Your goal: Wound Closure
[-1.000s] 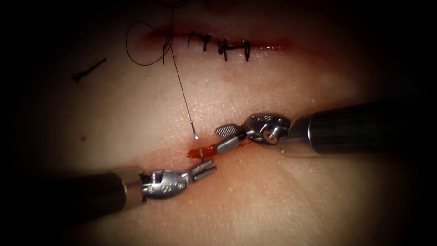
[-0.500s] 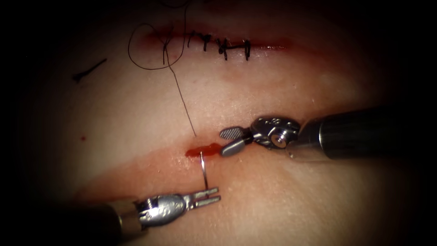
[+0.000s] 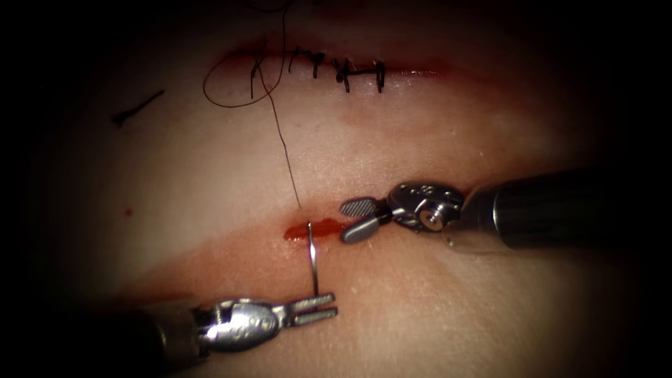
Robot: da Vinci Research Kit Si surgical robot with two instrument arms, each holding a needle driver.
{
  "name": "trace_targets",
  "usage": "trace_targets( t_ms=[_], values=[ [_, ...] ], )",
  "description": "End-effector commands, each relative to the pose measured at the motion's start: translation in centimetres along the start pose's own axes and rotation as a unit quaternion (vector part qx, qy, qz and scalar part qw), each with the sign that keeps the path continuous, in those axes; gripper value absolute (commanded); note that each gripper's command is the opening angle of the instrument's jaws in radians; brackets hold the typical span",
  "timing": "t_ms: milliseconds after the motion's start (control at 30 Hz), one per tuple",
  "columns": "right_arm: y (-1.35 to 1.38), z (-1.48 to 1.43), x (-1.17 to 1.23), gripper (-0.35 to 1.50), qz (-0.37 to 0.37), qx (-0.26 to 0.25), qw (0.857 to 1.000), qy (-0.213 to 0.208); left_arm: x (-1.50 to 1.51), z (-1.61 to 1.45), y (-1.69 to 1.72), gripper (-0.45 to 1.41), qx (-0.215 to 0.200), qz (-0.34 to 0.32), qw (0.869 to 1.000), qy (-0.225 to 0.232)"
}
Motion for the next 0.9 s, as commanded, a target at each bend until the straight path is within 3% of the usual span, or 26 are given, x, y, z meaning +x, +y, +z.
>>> trace_targets(
  t_ms=[33, 433, 800, 900],
  values=[
    [0.01, 0.09, -0.09, 1.11, 0.0, 0.001, 1.0, -0.001, 0.03, 0.03, -0.06, -0.45, 0.018, 0.013, 1.0, 0.004],
    [0.02, 0.09, -0.07, 1.18, -0.101, -0.014, 0.995, 0.014, 0.71, -0.53, -0.93, -0.45, 0.083, 0.058, 0.995, 0.022],
    [-0.09, 0.06, 0.12, 1.16, -0.122, -0.031, 0.992, 0.033, 0.79, -0.65, -1.08, -0.45, 0.097, 0.063, 0.993, 0.018],
    [-0.19, 0.05, 0.21, 1.13, -0.053, -0.023, 0.996, 0.063, 0.77, -0.61, -1.0, -0.45, 0.095, 0.067, 0.993, 0.021]
  ],
)
